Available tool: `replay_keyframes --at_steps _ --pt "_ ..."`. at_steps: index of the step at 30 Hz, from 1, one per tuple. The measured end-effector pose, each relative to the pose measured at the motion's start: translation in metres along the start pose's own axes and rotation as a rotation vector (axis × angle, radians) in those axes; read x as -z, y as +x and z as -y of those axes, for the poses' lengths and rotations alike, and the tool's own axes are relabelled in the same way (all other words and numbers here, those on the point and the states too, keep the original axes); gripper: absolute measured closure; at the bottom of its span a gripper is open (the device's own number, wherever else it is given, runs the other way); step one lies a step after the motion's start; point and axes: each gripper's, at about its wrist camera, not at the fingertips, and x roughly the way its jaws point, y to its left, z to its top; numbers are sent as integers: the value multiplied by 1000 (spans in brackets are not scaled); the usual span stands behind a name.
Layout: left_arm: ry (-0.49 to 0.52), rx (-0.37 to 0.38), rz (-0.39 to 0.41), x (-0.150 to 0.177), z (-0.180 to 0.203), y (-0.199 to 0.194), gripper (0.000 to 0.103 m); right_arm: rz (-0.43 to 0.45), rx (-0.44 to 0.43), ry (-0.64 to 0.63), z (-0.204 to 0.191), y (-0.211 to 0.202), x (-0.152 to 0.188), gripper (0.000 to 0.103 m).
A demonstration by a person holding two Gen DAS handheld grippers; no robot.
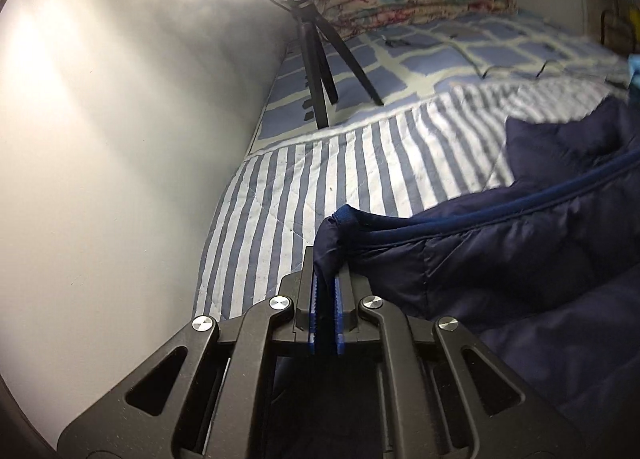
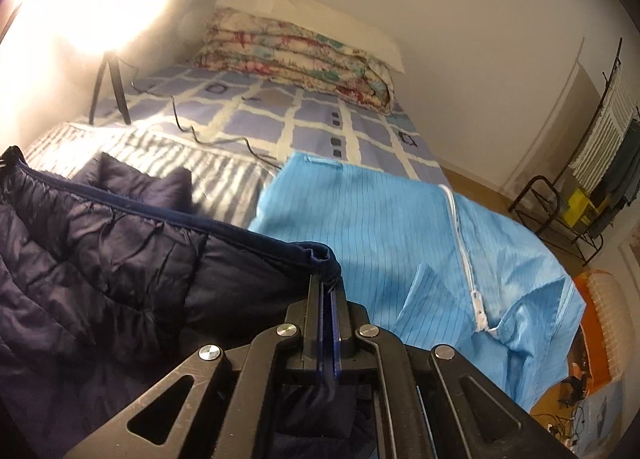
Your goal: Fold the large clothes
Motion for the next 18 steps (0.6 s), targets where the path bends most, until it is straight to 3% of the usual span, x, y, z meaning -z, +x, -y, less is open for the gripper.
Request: replay_keyframes --at_steps 1,6,9,11,12,15,18 --pt "4 -17 4 1 4 2 91 -12 3 -1 -1 4 1 103" --pt "-63 -82 -20 9 3 19 48 -59 20 -30 -5 20 5 103" --pt "-145 -11 -24 6 -19 13 43 -83 18 -25 -5 27 7 96" --pt "-187 -7 -28 4 -36 5 43 -69 44 -10 -1 25 5 70" --pt "-199 -9 -19 4 -42 -1 43 -64 40 3 2 23 5 67" --pt "-240 -13 20 3 -69 -28 43 -29 -20 68 18 7 7 64" --pt "-312 73 90 9 -94 -75 43 43 -51 95 27 -22 12 64"
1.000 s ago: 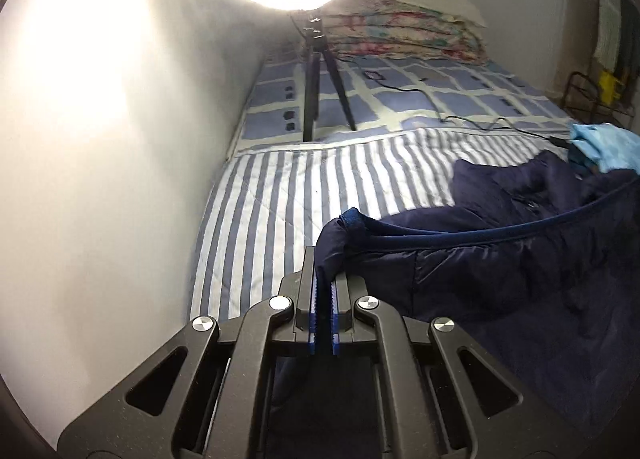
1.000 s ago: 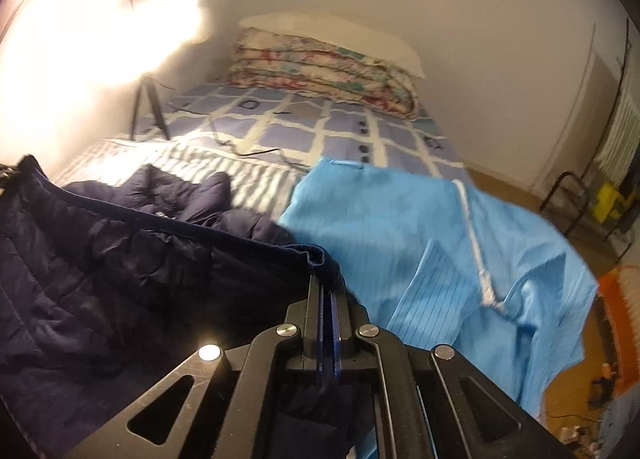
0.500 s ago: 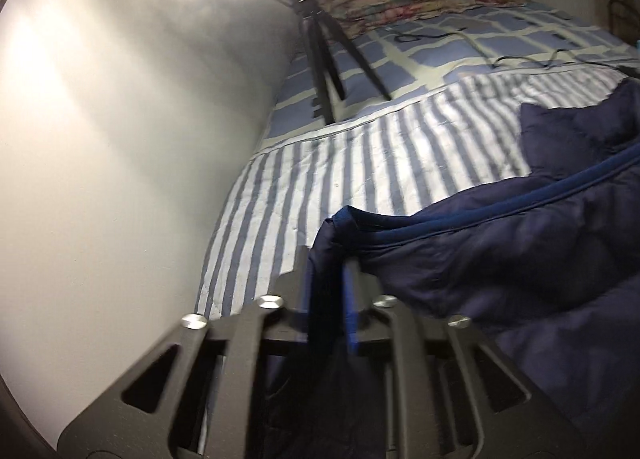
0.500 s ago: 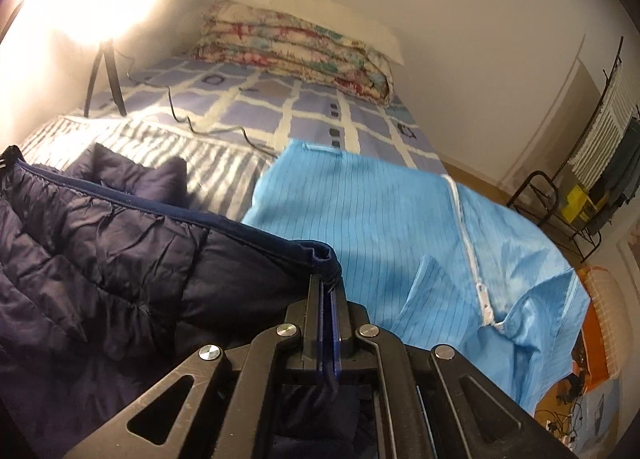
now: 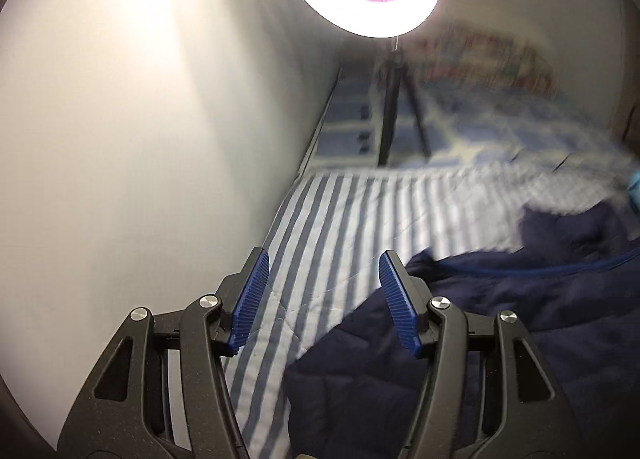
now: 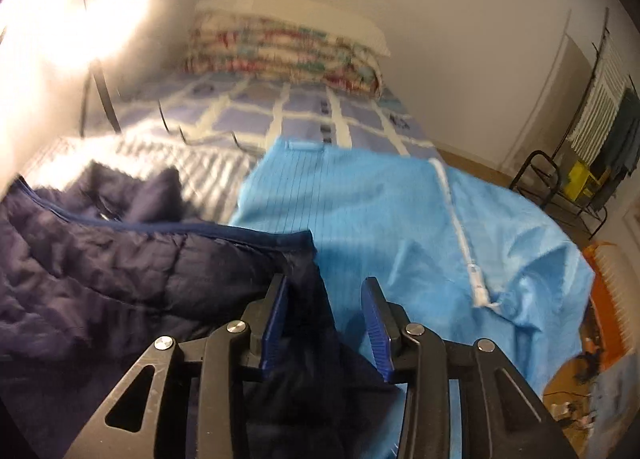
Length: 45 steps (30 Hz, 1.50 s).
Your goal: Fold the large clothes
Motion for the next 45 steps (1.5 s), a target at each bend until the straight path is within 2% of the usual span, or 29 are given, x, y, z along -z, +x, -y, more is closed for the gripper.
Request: replay_keyframes --at_steps 2,4,8,10,13,16,19,20,21,24,26,30,34,36,37,39,40,41,43,45 --pt "-29 109 14 7 -7 -38 43 61 -71 4 -1 -31 7 64" --pt "-21 187 23 23 -4 -69 43 96 -141 -2 -9 -54 15 64" --pt "87 323 12 79 30 -126 43 126 -414 -24 -51 -104 49 64" --pt "121 377 -19 101 49 -137 43 114 -482 -56 -77 -115 63 64" --pt "189 419 -73 135 91 -139 43 103 -548 -106 -118 -123 84 65" --pt "256 393 -101 153 122 -124 43 48 -585 -110 -150 -109 96 65" --pt "335 269 -126 170 140 -99 43 10 -516 -157 -166 -89 104 66" --pt "333 248 -150 175 140 -85 43 -15 -490 -173 -170 -79 107 66" --pt "312 259 -161 179 138 -78 43 -45 -464 -176 -172 -67 111 66" --pt "315 245 -95 188 136 -69 41 -108 -393 -183 -169 -35 121 67" --pt "319 239 -100 186 138 -68 41 -121 -397 -145 -162 -25 129 67" --pt "294 256 -143 175 129 -77 43 -135 -409 -135 -151 -42 126 67" --pt "229 307 -67 154 121 -105 43 -62 -431 -16 -107 -77 128 67" --pt "218 332 -51 146 126 -113 43 -33 -383 96 -71 -92 138 67" --pt "224 338 -47 141 132 -113 43 -21 -346 148 -54 -99 143 63" --pt "256 329 -33 131 150 -107 43 -14 -275 251 -22 -106 158 42" --pt "273 324 -31 128 159 -104 43 -12 -252 288 -12 -109 164 27" --pt "284 322 -31 125 169 -100 43 -9 -222 334 4 -112 174 21" --pt "303 309 -32 120 185 -86 43 -41 -188 400 29 -112 192 19" --pt "334 273 -52 121 203 -69 43 -96 -196 477 50 -107 210 19"
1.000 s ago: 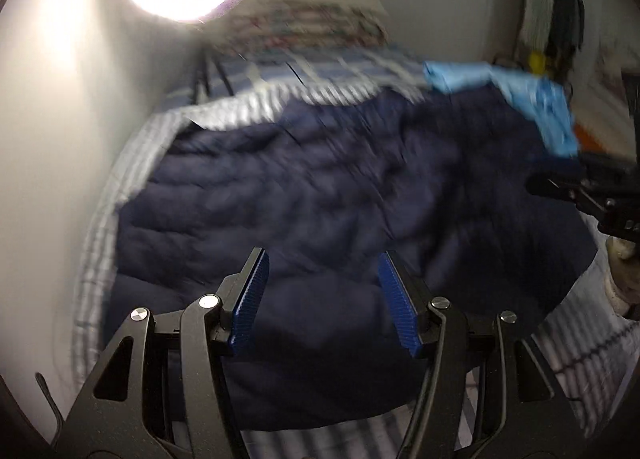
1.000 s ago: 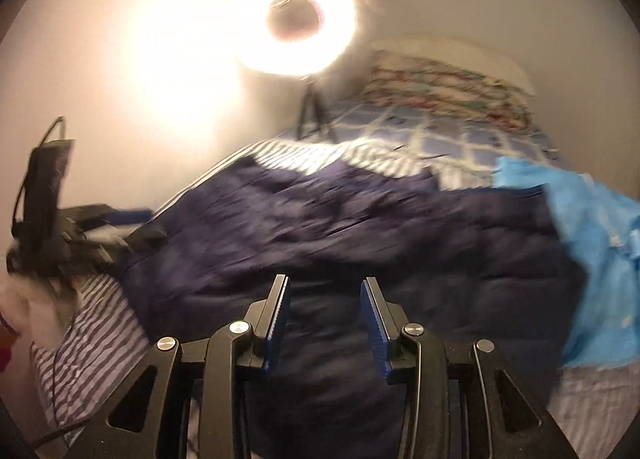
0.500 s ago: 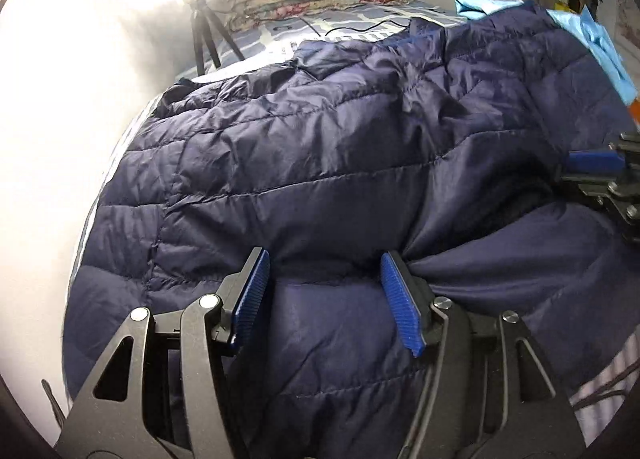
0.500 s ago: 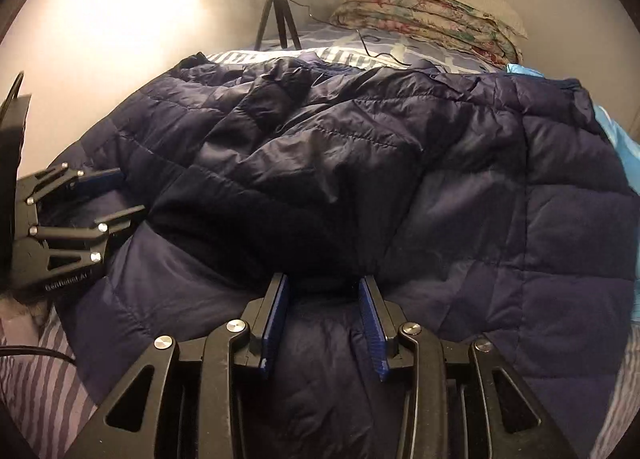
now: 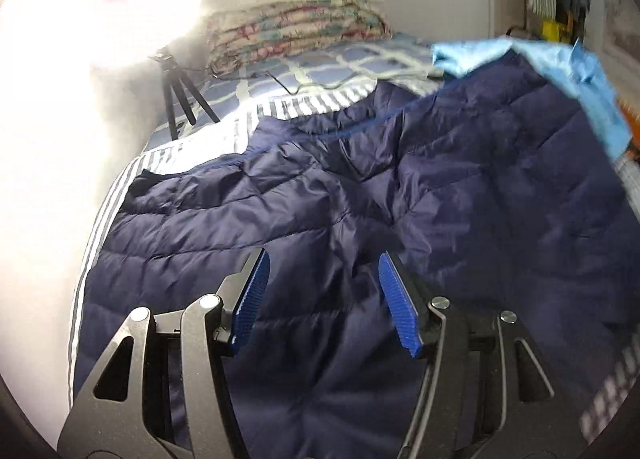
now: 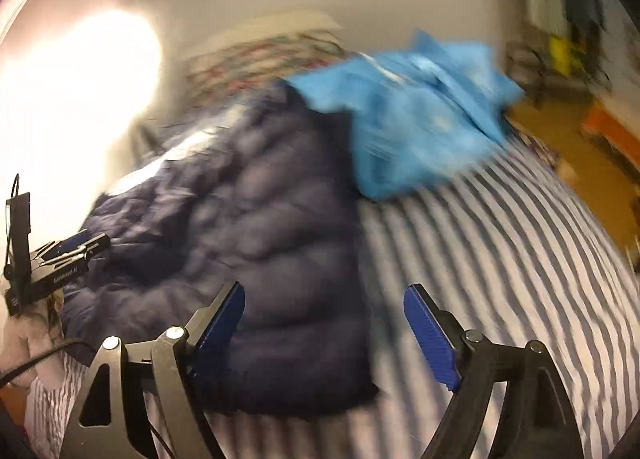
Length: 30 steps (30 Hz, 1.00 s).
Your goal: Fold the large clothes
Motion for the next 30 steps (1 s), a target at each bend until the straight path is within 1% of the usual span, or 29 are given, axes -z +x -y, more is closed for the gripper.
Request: replay_keyframes --at_steps 2,4,5,6,8,11,12,13,15,16,17,18,19,20,21,22,23,24,26,28,30 --pt "14 -20 -29 4 8 17 43 -62 -54 127 28 6 8 19" --pt "25 -33 -48 8 14 27 43 -96 -99 202 42 10 14 19" --pt "30 -42 -43 11 15 32 43 -115 -137 238 46 14 19 16" --pt "30 -46 -38 15 16 34 43 -127 -182 264 48 18 22 16" --pt "39 -45 -36 18 17 38 43 -134 -242 278 42 25 28 13" --pt "23 -26 -57 14 11 33 43 -121 -265 296 30 38 27 11" --pt "19 -31 -55 12 10 29 45 -117 -279 313 28 40 26 11" --pt "8 -44 -27 13 6 16 45 -115 -304 335 26 44 23 12" --pt "-10 -42 18 15 3 -6 45 -123 -336 367 20 52 18 21" --pt "-18 -30 33 18 2 -18 45 -131 -329 365 16 55 16 31" --pt "-34 -11 47 25 1 -33 45 -137 -307 346 10 57 14 37" --pt "-39 -1 48 29 1 -38 45 -138 -273 315 5 57 13 53" --pt "-45 11 43 34 1 -44 45 -136 -258 295 3 55 12 69" --pt "-49 33 35 40 3 -47 45 -125 -254 279 1 52 12 75" --pt "-49 45 26 44 5 -48 45 -106 -255 275 0 46 11 84" --pt "-44 44 18 48 7 -48 45 -92 -255 272 -1 43 10 89" --pt "-37 38 9 52 11 -45 45 -72 -247 258 -4 35 7 92" --pt "-39 37 0 53 13 -42 45 -50 -236 228 -10 26 4 93" --pt "-73 60 -22 59 17 -34 45 -12 -206 158 -20 10 -2 95" --pt "-81 77 -42 66 20 -24 45 29 -173 79 -36 -4 -9 96" --pt "-108 89 -52 71 18 -14 45 47 -147 20 -52 -12 -13 97"
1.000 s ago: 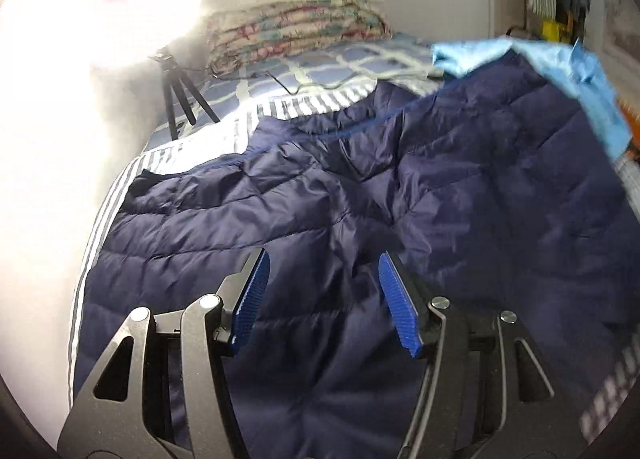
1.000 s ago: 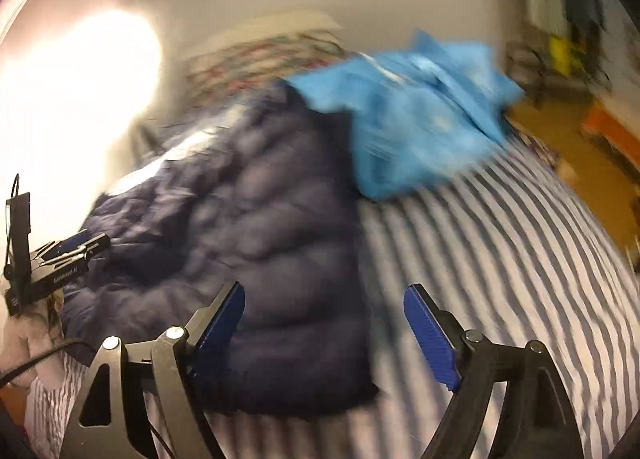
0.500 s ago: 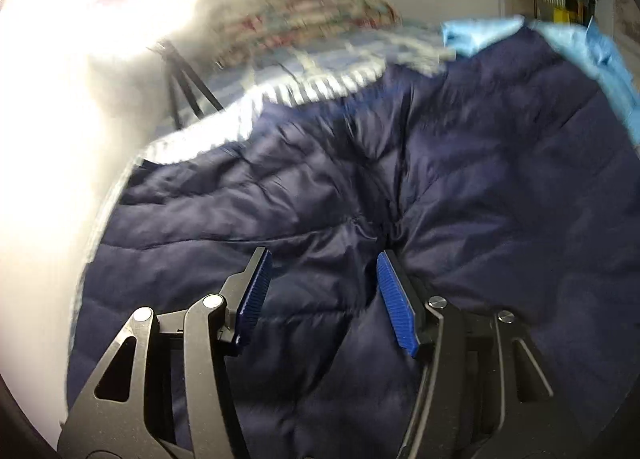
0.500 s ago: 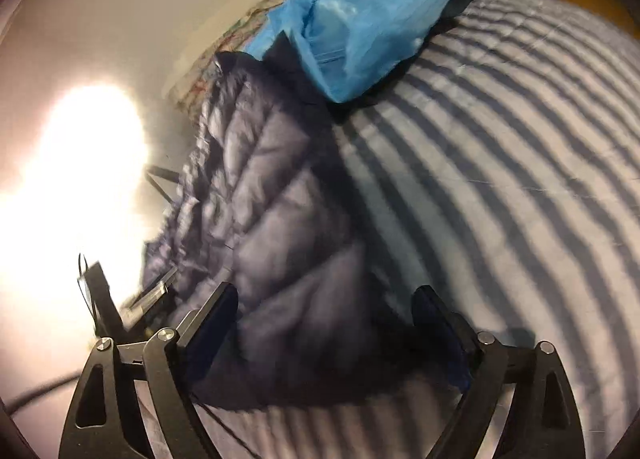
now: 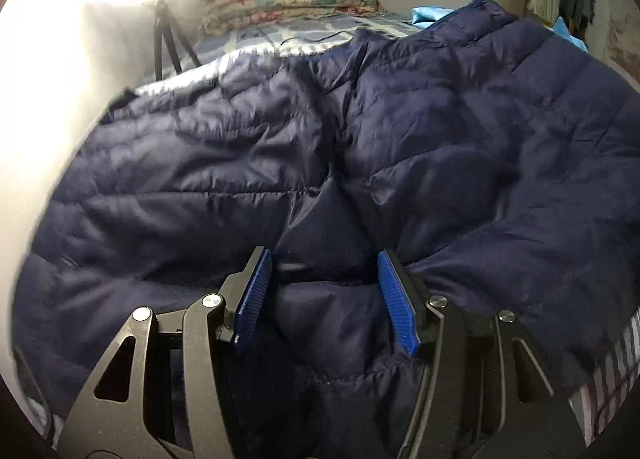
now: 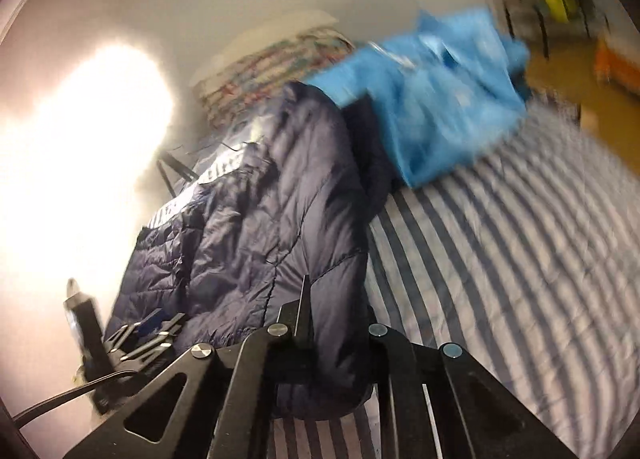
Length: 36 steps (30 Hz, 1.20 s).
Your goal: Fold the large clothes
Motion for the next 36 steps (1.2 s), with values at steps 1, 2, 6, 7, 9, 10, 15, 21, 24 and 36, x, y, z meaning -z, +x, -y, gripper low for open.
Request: replay_keyframes --at_steps 1,2,6,7,9,10,15,21,24,36 --pt "2 -1 -8 -1 1 0 45 8 1 -18 -4 -4 -1 97" --pt "9 1 -26 -4 1 -2 45 22 20 -50 -14 -7 -4 97" --pt "-42 -3 14 -10 -18 -35 45 66 31 -158 -42 -27 -12 98" --pt "-78 2 51 -8 -27 -52 45 86 32 -201 -55 -34 -15 98" --pt "-162 17 117 0 -49 -89 45 113 24 -262 -74 -40 -20 98" --pt "-215 27 152 8 -63 -113 45 128 14 -298 -87 -44 -23 98" --pt "-285 6 215 52 -102 -187 45 156 -32 -408 -139 -47 -29 99" --pt "-403 -52 233 109 -138 -241 46 156 -91 -476 -188 -34 -26 99" --pt "-453 -69 227 134 -149 -258 46 149 -128 -520 -218 -28 -21 99" --pt "-475 -106 253 173 -149 -317 45 -19 -362 -713 -373 64 51 100"
